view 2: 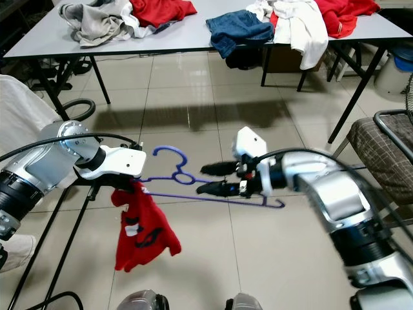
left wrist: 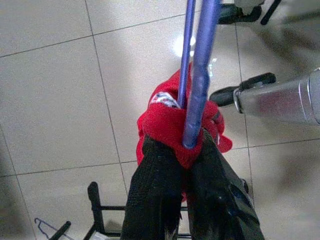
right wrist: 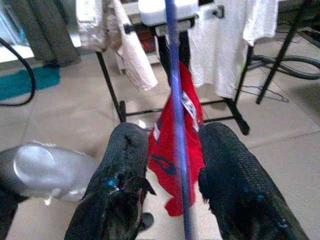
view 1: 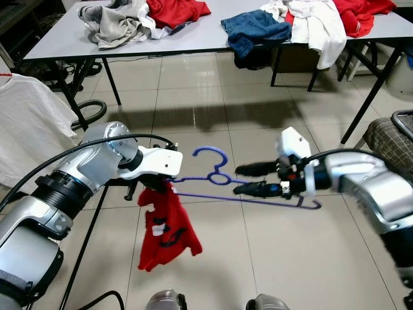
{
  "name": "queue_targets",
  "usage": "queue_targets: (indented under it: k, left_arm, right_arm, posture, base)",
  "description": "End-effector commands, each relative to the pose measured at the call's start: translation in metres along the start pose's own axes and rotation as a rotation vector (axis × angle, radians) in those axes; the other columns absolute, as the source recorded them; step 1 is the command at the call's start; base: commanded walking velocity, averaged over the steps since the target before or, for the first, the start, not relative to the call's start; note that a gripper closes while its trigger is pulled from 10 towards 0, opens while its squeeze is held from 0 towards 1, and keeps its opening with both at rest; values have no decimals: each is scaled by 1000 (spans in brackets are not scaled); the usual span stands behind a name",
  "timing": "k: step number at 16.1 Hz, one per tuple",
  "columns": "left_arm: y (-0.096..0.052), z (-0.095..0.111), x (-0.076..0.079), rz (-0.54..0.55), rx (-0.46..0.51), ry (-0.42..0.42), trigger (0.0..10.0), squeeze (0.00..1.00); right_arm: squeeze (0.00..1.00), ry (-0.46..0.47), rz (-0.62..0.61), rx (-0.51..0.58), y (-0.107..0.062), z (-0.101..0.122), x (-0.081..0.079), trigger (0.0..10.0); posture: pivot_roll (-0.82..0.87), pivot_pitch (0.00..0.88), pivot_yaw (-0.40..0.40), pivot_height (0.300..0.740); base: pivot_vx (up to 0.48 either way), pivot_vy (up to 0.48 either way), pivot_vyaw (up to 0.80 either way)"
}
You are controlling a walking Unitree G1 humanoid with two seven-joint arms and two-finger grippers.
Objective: Hang hanger
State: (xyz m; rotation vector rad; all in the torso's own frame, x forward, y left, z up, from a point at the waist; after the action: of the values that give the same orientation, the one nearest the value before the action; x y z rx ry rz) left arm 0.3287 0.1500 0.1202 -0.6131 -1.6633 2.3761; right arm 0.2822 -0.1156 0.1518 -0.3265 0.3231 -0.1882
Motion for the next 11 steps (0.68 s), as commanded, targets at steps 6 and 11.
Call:
queue_targets:
  k: [6, 11]
  left_arm:
    - [-10, 6, -14, 24, -2, 51, 0, 0]
    - [-15, 16, -20, 43, 33, 79, 0, 0]
  right_arm:
    - [0, 13, -43, -50, 3, -12, 3, 0]
    - [0, 33, -68, -17, 5, -13, 6, 0]
  posture:
    - [-118, 0, 63, 740]
    - [-118, 0, 63, 740]
  base:
    - [0, 0, 0]
    - [0, 0, 0]
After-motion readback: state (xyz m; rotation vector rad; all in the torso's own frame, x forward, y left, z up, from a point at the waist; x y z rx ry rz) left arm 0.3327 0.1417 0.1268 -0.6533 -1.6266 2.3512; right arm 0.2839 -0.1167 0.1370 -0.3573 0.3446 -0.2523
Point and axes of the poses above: a point about 5 cm out from each wrist's last joint towards the gripper, its own y axis pointing out of the wrist towards the gripper, its own z axis along the axis of the wrist's last joint, x = y × z, the point moved 3 cm from there along y, pointing out of the wrist towards the gripper, and after that the axes turned 14 degrees about y, right-handed, at the moved point
